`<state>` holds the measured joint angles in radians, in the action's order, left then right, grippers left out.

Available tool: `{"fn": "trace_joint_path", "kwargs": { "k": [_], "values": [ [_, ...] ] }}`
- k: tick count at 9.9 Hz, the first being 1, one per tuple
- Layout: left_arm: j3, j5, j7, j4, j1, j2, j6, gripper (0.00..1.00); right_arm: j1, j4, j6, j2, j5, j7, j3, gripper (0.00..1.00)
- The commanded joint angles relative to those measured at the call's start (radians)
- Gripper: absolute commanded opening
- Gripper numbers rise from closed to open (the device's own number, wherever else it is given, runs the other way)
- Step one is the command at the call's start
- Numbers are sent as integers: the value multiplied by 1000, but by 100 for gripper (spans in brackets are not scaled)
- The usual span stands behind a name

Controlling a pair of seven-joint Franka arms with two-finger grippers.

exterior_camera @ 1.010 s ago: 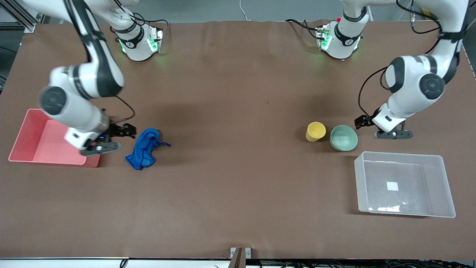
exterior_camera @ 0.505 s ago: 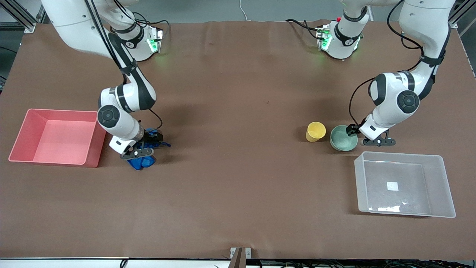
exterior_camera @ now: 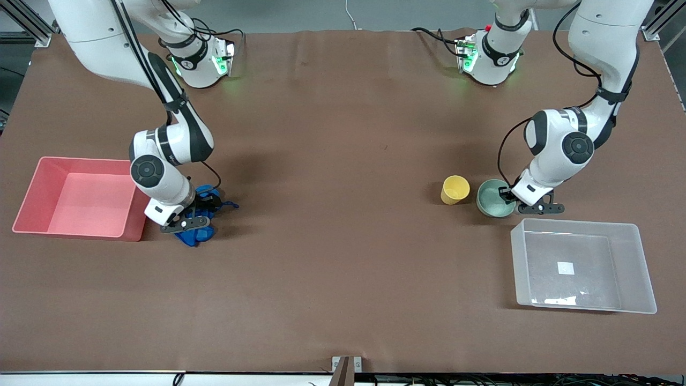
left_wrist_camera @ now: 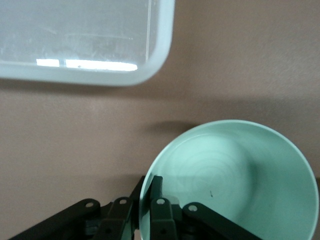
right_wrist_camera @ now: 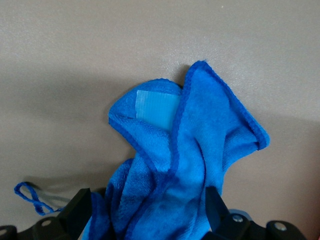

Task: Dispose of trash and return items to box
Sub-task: 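Grasp the cloth with the right gripper while the left gripper carries the bowl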

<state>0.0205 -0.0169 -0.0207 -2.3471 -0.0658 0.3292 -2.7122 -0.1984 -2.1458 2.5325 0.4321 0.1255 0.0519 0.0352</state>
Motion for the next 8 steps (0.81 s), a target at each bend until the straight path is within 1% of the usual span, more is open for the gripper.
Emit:
{"fn": "trace_joint_path", "kwargs": {
  "k": [1,2,3,4,5,6,8],
  "values": [
    [7,-2,15,-18,3,-156,201,0,-27,-5,5,-4,28,72,-8,100],
    [9,-3,13,-3,3,-250,329,0,-23,-3,-3,-6,28,68,-8,100],
    [18,-2,16,27,4,-304,403,0,-22,12,-47,-13,29,60,-8,100],
    [65,-2,40,123,4,-289,464,0,-16,32,-72,-13,39,53,-5,100],
    [108,-2,89,241,6,-213,486,0,0,33,-66,-9,72,36,-3,100],
    [133,-5,120,361,6,-120,491,0,26,33,-40,-7,109,37,-6,100],
    [147,-11,125,645,15,96,520,0,39,21,17,11,112,46,-6,100]
  ]
}}
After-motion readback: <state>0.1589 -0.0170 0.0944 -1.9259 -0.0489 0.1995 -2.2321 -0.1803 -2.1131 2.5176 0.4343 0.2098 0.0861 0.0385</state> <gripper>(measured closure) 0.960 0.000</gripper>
